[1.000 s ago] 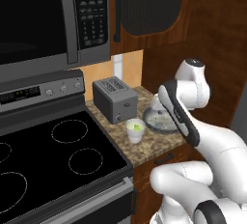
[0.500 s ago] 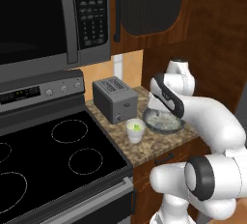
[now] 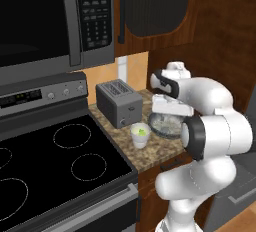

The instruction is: Grab a lemon wedge from the fridge and one ice cube from the ice bowl, and put them in the glass of lemonade.

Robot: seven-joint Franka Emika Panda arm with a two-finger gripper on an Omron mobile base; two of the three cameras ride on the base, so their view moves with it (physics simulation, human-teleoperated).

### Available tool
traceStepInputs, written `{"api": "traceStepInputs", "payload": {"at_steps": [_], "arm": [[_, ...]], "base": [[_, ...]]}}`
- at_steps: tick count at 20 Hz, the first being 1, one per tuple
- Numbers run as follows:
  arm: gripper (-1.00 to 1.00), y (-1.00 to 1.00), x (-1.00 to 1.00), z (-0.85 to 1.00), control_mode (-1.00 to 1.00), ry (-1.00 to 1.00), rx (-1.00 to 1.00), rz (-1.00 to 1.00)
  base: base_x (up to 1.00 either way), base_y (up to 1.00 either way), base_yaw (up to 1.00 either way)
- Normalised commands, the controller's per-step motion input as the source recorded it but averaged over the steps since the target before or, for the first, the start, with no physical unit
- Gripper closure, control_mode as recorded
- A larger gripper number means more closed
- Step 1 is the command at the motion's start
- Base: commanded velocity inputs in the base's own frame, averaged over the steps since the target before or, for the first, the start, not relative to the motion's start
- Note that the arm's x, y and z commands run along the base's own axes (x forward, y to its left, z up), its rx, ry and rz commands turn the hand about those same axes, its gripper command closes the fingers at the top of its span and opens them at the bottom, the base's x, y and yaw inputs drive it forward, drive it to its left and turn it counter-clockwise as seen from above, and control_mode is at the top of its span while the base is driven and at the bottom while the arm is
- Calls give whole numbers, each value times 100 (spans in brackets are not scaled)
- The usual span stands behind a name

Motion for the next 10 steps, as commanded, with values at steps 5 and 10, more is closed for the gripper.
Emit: {"api": "traceStepInputs", "payload": {"at_steps": [5, 10], "arm": [[-100, 0, 15, -49, -100, -1, 0, -4], [-100, 0, 17, -41, -100, -5, 0, -4]], "base": [[0, 0, 0], [0, 0, 0]]}}
